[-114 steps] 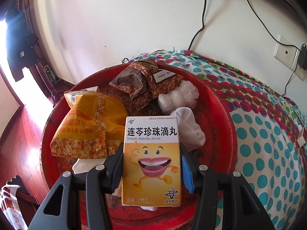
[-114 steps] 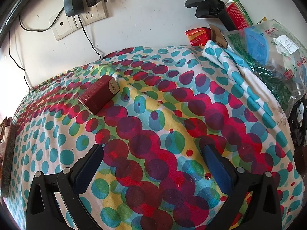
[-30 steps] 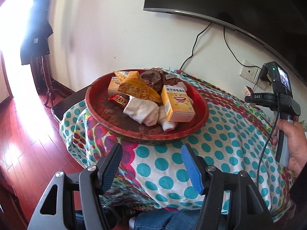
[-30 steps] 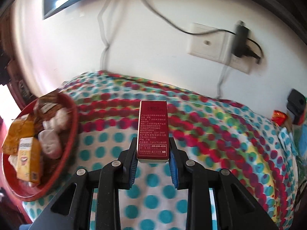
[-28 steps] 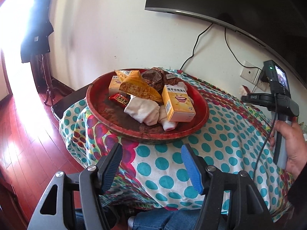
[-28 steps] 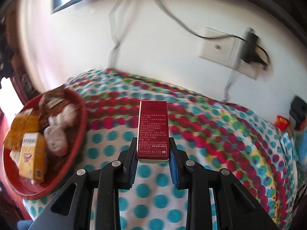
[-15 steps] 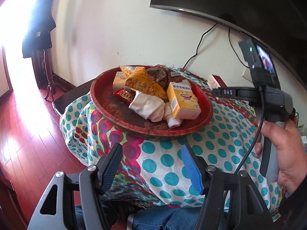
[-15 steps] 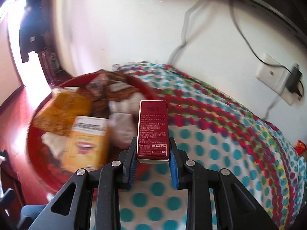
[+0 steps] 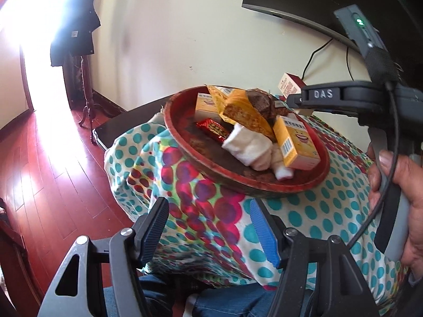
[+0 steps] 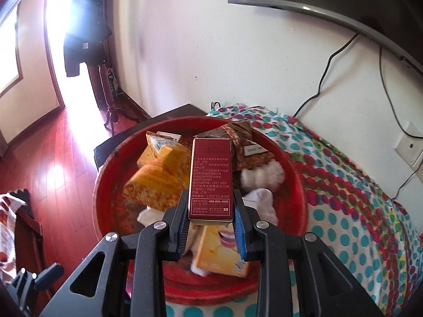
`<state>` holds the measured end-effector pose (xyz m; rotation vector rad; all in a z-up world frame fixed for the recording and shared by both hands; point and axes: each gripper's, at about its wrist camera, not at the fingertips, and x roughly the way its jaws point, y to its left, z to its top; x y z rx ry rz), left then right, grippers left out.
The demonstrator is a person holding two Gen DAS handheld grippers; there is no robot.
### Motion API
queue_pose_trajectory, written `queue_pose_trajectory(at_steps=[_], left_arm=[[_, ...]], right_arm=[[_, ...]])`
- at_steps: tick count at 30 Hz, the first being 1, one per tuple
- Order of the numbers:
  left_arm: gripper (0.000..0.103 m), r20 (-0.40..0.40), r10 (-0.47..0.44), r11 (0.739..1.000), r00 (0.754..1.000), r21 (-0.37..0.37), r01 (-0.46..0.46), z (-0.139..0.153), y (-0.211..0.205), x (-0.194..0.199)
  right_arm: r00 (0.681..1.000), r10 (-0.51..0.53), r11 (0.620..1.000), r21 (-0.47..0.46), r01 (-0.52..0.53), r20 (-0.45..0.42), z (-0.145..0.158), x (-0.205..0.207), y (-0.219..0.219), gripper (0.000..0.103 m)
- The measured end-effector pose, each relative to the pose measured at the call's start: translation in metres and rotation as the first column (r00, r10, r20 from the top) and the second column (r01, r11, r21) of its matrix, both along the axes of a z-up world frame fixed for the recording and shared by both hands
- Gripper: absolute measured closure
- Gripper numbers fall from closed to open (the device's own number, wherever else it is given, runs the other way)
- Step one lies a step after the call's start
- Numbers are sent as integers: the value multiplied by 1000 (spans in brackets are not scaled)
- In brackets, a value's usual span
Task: Organize objects
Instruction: 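Carry the dark red box over the tray and release it with the right gripper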
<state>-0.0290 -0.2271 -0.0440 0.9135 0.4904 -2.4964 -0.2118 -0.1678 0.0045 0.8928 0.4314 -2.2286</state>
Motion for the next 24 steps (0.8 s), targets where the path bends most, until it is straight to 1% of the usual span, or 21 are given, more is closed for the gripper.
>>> queue_pose_trajectory(at_steps=[2,4,9,13,20,24], left_arm=[[38,4,5,1000,1000,0,-5,-1,-2,0],[38,8,6,1000,1000,1,-6,-2,-4,0],[38,13,5,1000,1000,0,-5,-4,-5,0],[38,18,3,1000,1000,3,-3,-7,-6,-1],[38,31,1,1000,1000,1,-1,-11,-7,-4],[38,48,-7,1000,999,4,7,-15,-7,-7]], right_arm=[[999,-8,1000,-9,8,38,-5,-6,-8,76],[999,-11,1000,-5,11,49,-10,-8,-14,76],[999,-9,1000,20,8,47,-24,-8,-30,76],[1000,-4,999,40,3,27,-28,-10,-37,76],[999,-13,999,36,11,40,-34,-22,-42,76],[999,-18,999,34,17,50,-39,-25,-45,74]])
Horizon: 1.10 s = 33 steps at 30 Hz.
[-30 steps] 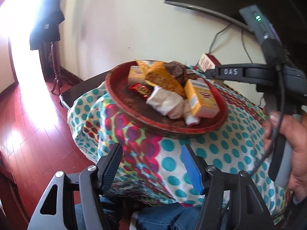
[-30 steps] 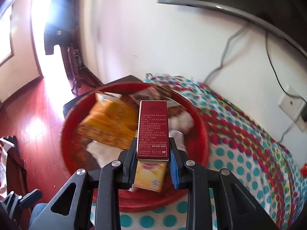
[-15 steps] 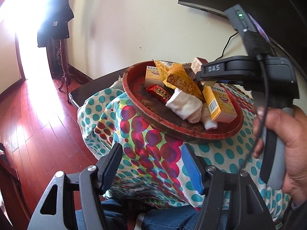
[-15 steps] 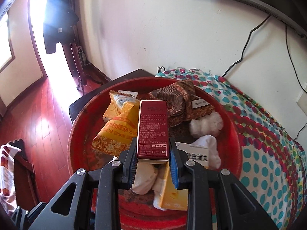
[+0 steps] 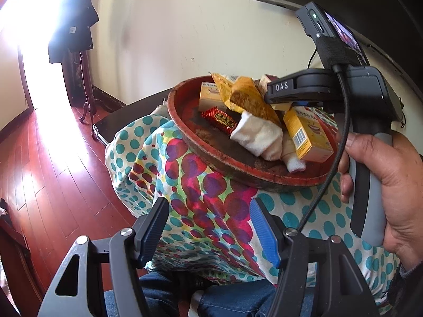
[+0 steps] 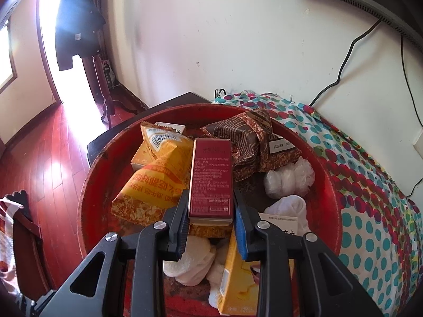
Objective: Organize objects
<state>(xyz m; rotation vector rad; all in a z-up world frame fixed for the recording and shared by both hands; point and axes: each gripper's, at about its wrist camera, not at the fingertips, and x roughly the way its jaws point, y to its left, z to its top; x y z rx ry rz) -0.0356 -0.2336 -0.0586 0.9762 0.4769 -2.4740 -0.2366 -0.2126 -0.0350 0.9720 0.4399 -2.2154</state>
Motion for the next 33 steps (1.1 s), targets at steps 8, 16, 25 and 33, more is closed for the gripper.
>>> queue_pose_trajectory(at_steps=[8,16,25,33], left_arm=[[38,-2,1,1000,1000,3,-1,1,1,1],[26,-9,-11,1000,1000,-4,11,8,4,2],[18,-23,25,993,999,-111,-27,17,7,7],[18,-101,55,991,993,-113,-66,40,8,19]], right_arm=[[998,-44,998,-43,43,-32,18,6,16,29],[992,-95,990,-109,86,-85,46,32,66,11],[990,-127,984,-131,119,-54,26,84,136,7],[989,-145,985,-92,143,-26,5,114,179,7]])
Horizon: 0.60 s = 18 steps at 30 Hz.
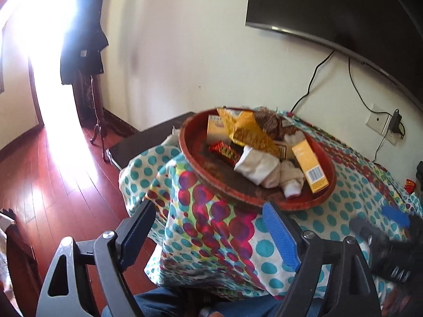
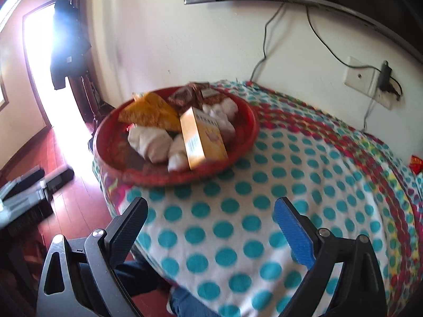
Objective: Organize objects
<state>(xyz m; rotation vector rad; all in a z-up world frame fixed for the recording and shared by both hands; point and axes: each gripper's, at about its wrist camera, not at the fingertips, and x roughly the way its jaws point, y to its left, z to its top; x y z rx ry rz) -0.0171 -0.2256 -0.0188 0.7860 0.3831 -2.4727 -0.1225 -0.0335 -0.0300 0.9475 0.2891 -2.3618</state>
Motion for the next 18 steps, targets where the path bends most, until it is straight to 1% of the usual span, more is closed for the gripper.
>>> queue_pose_trajectory(at_steps=[2,5,7,8,10,12,14,16,18], left_arm=[[18,-25,18,1000,1000,-15,-18,7,3,5],[17,-53,28,999,998,22,-27,16,6,11],[17,-55,0,999,998,37,2,17,11,10],[17,-55,-16,999,998,37,18,17,14,10],[17,-43,-23,999,999,28,24,17,22,9],[17,-34,-31,999,999,15,32,17,31,10],[17,-30,-32,999,999,-12,32,17,39,12],[17,-26,-46,998,999,-36,45,18,47,14],[17,-18,-48,998,999,-38,47,14,48,13]], right_arm=[[1000,-1,1000,-9,1,5,1,8,11,7],[1000,2,1000,-8,-2,-22,8,16,20,6],[998,-13,1000,2,13,-55,12,18,28,3],[996,-38,999,11,39,-75,14,17,34,3],[992,-76,997,-2,76,-98,16,11,44,2],[981,-112,994,-13,111,-156,17,-1,52,1],[962,-172,984,16,179,-211,15,-28,55,1],[965,-174,983,24,182,-194,11,-53,56,1],[967,-166,981,66,181,-191,6,-79,50,1]])
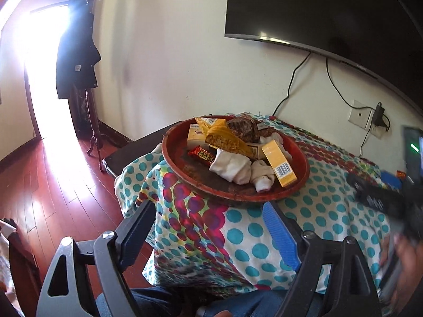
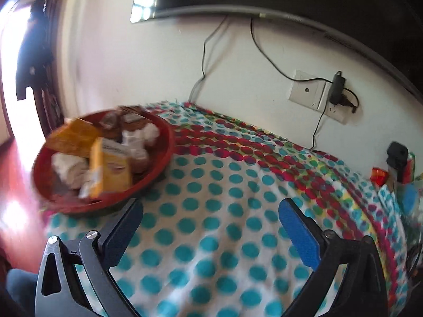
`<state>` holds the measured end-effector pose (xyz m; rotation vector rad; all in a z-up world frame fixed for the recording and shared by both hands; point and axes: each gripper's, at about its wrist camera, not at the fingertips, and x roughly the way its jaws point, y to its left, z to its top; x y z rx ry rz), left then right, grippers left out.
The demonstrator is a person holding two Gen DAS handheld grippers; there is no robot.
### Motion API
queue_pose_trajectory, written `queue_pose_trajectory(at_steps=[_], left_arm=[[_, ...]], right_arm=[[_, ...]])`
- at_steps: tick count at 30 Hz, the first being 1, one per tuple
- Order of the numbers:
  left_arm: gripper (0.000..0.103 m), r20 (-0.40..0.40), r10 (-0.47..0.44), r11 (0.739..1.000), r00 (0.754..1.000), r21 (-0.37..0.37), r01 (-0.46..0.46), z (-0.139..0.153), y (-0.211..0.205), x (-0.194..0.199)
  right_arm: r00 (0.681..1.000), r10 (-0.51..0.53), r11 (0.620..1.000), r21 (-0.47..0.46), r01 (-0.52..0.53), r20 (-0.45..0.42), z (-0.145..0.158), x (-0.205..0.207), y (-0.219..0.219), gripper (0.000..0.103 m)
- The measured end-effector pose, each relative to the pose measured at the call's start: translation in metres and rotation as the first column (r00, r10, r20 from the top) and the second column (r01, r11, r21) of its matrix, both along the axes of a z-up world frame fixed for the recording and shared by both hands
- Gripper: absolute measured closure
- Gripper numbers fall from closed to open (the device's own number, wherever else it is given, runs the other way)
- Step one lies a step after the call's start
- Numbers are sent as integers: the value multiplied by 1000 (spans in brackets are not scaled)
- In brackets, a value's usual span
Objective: Organize objects
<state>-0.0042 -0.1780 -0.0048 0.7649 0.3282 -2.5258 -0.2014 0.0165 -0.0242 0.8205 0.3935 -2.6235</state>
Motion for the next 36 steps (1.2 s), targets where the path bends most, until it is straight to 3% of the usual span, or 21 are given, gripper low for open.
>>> queue_pose_trajectory(at_steps=[3,5,7,12,17,27,36], left_arm=[[17,19,21,1000,1000,20,-21,-8,-8,-6],[17,33,39,999,999,18,-40,-13,-15,-10],[17,46,55,998,997,15,-55,-18,-22,-12],[17,60,80,997,995,11,-81,-23,-28,-10],[17,63,82,997,995,-21,-81,-14,-17,-3],[17,40,45,999,998,-18,-45,-4,-3,3],[17,51,32,999,998,-7,-31,-9,-2,-2]], right_arm=[[999,37,999,40,-36,-25,-2,-11,-13,1],[999,41,999,9,-41,-10,-4,-6,-17,1],[997,71,996,-53,-72,-12,-1,12,-22,1],[991,136,988,-73,-134,13,11,61,-64,0],[991,127,991,-53,-124,51,20,66,-102,0],[990,125,987,-111,-118,58,34,84,-100,0],[987,147,986,-91,-140,66,28,84,-104,0]])
